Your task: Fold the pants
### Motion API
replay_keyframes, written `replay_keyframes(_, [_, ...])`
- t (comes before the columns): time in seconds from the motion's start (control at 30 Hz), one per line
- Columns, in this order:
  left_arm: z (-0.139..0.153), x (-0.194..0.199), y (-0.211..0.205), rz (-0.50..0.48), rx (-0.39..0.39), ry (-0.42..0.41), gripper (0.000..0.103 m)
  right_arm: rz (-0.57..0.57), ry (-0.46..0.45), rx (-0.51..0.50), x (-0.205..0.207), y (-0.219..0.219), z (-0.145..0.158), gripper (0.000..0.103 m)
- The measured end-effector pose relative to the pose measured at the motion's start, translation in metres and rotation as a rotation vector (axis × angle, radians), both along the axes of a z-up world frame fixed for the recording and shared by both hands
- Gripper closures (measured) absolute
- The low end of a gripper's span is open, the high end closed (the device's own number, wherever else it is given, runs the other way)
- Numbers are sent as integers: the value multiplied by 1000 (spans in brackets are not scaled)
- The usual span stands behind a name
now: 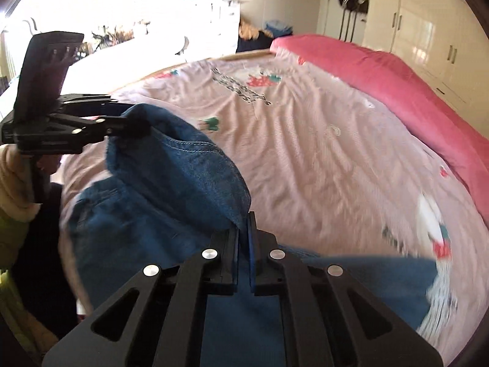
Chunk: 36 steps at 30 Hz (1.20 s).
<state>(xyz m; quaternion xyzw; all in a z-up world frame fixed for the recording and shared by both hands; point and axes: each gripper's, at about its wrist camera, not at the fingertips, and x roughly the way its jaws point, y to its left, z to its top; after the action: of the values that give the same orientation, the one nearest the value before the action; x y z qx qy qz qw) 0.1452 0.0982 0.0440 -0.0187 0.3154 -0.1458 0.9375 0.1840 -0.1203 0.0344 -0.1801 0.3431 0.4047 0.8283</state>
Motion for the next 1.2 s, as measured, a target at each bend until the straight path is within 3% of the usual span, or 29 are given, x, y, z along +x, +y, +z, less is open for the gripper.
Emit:
replay_keyframes(0.2, [-3, -62, -19, -65, 89, -88, 73, -6, 8, 76, -74, -21, -11, 99])
replay_keyframes(0.43, [-40, -108, -18, -72, 152, 14, 70, 21, 74, 69, -120, -14, -47, 95])
replay_keyframes(0.57, [-41, -114, -14, -42, 153, 31, 70, 28, 90, 53, -133, -2, -59, 95])
replay_keyframes(0.73, [-8, -102, -12, 27, 199, -70, 70, -1, 29, 156, -137, 1, -34, 95])
replay_keyframes(0.83, [0, -106, -11, 5, 210, -188, 68, 20, 11, 132, -140, 9, -39, 95])
replay_keyframes(0.87, [-10, -106, -11, -3, 240, -184, 68, 27, 26, 107, -140, 13, -46, 94])
replay_keyframes(0.97, [-52, -102, -2, 35, 264, -28, 65, 29, 63, 63, -141, 17, -65, 92])
replay_keyframes(1.1, [-32, -125, -3, 21, 236, -82, 62, 25, 83, 48, -143, 20, -72, 87])
replay_keyframes(1.2, [-34, -125, 1, 39, 250, 0, 57, 22, 95, 57, -144, 20, -73, 82])
